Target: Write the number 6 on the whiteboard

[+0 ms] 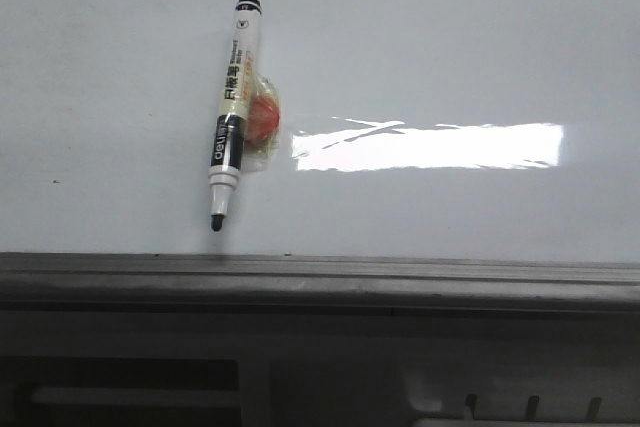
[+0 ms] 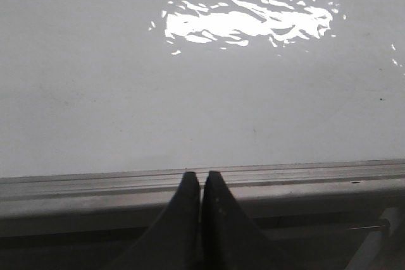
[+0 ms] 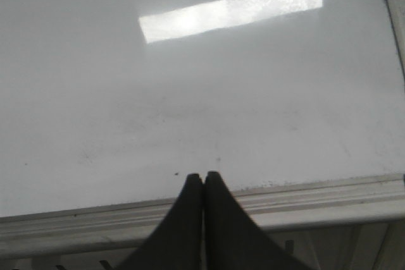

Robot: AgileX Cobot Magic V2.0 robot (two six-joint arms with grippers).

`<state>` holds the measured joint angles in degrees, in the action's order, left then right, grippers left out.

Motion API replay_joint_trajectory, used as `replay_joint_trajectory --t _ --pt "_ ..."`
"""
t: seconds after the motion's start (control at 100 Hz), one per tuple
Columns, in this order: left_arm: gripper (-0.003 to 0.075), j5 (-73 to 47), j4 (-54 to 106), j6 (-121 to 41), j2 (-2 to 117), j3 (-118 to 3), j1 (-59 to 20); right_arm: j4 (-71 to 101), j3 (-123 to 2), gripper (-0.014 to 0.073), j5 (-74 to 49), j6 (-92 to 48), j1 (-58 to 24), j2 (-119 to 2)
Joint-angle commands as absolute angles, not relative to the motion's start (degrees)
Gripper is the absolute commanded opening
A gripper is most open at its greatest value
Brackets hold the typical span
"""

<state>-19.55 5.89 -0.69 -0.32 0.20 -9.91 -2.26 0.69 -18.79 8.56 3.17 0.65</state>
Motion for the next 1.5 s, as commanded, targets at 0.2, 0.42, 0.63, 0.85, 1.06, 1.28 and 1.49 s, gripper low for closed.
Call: replay_joint_trajectory --t 0.2,0.42,0.63,0.85,1.06,1.28,1.49 --pt "-0.0019 -16.4 6.7 0.0 -2.1 2.8 -10.0 -2.3 2.3 -0.0053 -17.4 8.4 3.5 1.7" --pt "-0.0019 -16.4 6.7 0.0 -2.1 2.8 -10.0 -2.3 2.3 -0.0053 -17.4 8.4 3.5 1.7" --pt "-0.0019 -16.4 6.7 0.0 -2.1 2.8 -10.0 -2.3 2.3 -0.0053 -17.4 8.4 3.5 1.7" --pt "-0.0019 -16.2 3.1 0.0 -2.1 2.8 -10.0 -3.1 2.3 -0.0053 -15.6 8.4 3.5 1.7" --pt "-0.0019 -10.9 14.4 0.6 -2.1 2.8 -10.0 -2.6 2.3 -0.0053 -3.5 8.4 3.5 1.7" --pt "-0.0019 -0.8 53.1 0.9 -2.1 2.8 -10.0 12.2 2.3 -0.0053 11.3 8.4 3.5 1.7" --pt "-0.0019 0.0 57.5 0.4 -2.1 0.8 -10.0 17.5 -0.5 -0.0053 11.0 9.2 3.5 1.7"
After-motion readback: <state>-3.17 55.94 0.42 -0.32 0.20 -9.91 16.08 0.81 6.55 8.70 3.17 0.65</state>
